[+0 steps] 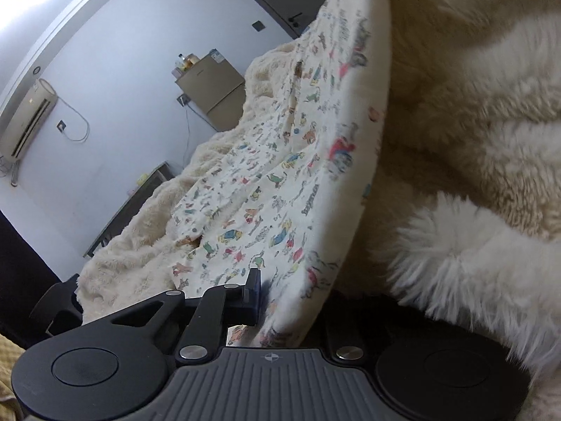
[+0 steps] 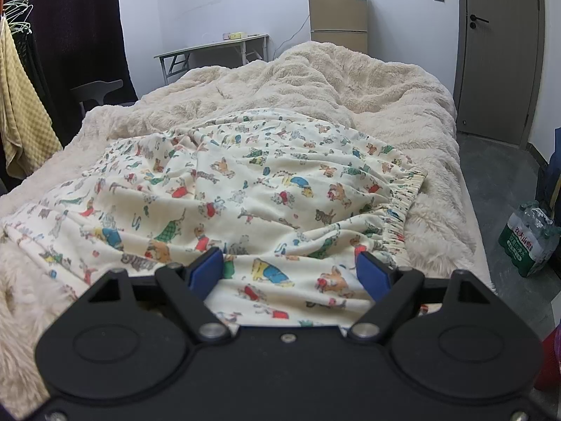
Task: Fold clothes
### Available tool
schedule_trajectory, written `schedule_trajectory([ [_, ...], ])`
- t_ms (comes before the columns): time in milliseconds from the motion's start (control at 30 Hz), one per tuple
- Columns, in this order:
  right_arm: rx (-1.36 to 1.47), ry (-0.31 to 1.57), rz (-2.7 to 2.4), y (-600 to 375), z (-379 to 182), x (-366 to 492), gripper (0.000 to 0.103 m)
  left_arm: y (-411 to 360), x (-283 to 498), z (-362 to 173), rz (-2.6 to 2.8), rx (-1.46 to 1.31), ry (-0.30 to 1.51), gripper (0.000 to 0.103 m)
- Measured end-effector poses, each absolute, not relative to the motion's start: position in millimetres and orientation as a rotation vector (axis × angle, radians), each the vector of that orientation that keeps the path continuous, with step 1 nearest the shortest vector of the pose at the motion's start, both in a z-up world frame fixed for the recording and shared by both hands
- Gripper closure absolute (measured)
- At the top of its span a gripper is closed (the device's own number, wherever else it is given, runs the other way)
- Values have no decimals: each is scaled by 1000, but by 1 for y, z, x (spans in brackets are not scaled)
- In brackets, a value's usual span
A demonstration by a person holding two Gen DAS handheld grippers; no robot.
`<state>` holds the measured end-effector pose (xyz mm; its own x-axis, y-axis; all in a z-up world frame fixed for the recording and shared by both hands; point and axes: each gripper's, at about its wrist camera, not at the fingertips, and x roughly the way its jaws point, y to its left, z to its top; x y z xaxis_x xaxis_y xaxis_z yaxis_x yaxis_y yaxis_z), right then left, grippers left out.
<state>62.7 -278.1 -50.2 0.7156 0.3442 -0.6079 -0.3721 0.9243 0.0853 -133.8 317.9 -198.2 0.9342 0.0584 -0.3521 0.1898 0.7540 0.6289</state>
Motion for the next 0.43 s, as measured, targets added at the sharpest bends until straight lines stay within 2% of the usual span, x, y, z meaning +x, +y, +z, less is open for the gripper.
schedule_trajectory([
  [433, -45, 666, 397, -277, -53, 63, 21, 323, -145, -199, -119, 561, 415, 90],
])
